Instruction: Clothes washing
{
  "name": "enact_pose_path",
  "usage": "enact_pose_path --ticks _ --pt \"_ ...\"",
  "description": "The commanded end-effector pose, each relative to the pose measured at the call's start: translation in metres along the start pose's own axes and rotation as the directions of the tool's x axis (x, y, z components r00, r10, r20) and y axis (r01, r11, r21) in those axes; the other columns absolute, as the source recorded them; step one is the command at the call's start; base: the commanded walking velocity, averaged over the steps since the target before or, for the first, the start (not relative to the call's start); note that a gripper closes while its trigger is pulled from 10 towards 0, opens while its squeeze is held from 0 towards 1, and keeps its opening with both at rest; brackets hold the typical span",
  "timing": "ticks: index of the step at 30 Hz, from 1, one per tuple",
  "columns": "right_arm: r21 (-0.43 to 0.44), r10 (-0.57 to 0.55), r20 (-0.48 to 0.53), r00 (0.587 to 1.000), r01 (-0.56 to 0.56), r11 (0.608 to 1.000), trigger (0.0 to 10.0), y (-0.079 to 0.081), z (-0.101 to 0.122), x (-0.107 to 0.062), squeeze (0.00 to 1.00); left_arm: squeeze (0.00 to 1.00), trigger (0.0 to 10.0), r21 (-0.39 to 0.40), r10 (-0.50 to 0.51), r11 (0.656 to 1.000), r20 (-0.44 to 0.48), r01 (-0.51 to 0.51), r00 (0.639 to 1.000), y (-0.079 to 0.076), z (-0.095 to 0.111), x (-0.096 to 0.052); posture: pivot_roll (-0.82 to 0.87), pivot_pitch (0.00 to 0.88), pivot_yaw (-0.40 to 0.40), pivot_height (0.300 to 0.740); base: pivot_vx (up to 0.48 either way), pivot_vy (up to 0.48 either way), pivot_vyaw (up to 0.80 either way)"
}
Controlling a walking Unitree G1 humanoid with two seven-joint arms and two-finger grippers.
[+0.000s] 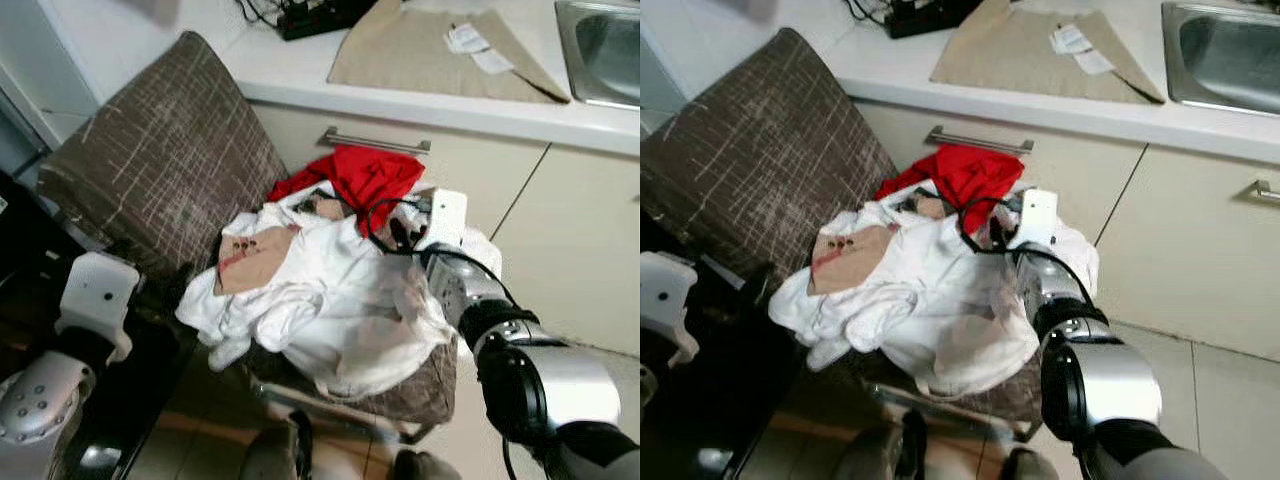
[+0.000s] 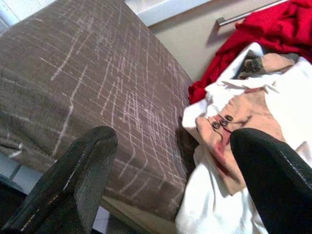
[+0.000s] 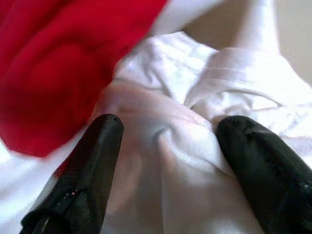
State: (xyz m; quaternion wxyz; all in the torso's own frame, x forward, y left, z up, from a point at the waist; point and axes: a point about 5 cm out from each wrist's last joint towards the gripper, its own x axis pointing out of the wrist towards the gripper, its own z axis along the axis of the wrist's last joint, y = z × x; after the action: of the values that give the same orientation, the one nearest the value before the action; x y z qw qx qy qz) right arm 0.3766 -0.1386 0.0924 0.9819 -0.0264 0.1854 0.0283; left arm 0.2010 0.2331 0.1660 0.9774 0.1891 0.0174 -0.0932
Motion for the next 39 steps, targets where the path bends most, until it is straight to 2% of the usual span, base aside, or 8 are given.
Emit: enact_pose_path --ticks 1,6,15,16,31,37,38,39 --pt "-0.071 -0.013 -0.033 0.999 0.011 0.997 10.0 -0.004 -0.012 -0.002 0.00 0.00 10.0 0.003 0.001 1.000 -0.016 -0.001 1.000 0.001 0.002 -0.005 0.26 0.228 0.097 0.740 0.000 0.000 0.00" --pt "0.082 0.026 -0.204 0.979 -0.009 0.997 10.0 -0.001 -0.044 -0.007 0.00 0.00 10.0 -0.012 -0.011 1.000 -0.041 0.011 0.999 -0.005 0.000 -0.011 0.26 0.241 0.088 0.740 0.000 0.000 0.00" --pt "0.015 0.030 -0.274 0.961 -0.027 1.000 10.0 0.003 -0.062 -0.012 0.00 0.00 10.0 -0.020 -0.008 1.000 -0.051 0.007 0.999 -0.007 0.001 -0.011 0.25 0.246 0.080 0.740 0.000 0.000 0.00" --pt "0.006 0.027 -0.278 0.960 -0.027 1.000 10.0 0.003 -0.063 -0.012 1.00 0.00 10.0 -0.021 -0.008 1.000 -0.053 0.007 0.999 -0.007 0.001 -0.011 0.25 0.246 0.080 0.740 0.000 0.000 0.00" --pt "0.018 -0.003 -0.280 0.960 0.008 1.000 10.0 -0.001 -0.066 -0.013 1.00 0.00 10.0 -0.023 -0.033 0.999 -0.051 0.032 0.998 -0.014 0.001 -0.005 0.23 0.238 0.082 0.740 0.000 0.000 0.00" --pt "-0.068 -0.034 -0.261 0.965 0.017 0.998 10.0 -0.002 -0.063 -0.012 1.00 0.00 10.0 -0.024 -0.036 0.999 -0.045 0.035 0.998 -0.016 0.002 -0.001 0.21 0.238 0.077 0.740 0.000 0.000 0.00" --pt "-0.059 -0.024 -0.254 0.967 0.009 0.998 4.2 -0.001 -0.062 -0.012 1.00 0.00 10.0 -0.024 -0.036 0.999 -0.044 0.035 0.998 -0.017 0.002 -0.001 0.21 0.239 0.076 0.740 0.000 0.000 0.00" --pt "-0.040 -0.010 -0.253 0.967 0.000 0.999 0.0 0.001 -0.062 -0.012 0.00 0.00 10.0 -0.024 -0.037 0.999 -0.044 0.036 0.998 -0.017 0.002 -0.001 0.21 0.239 0.076 0.740 0.000 0.000 0.00"
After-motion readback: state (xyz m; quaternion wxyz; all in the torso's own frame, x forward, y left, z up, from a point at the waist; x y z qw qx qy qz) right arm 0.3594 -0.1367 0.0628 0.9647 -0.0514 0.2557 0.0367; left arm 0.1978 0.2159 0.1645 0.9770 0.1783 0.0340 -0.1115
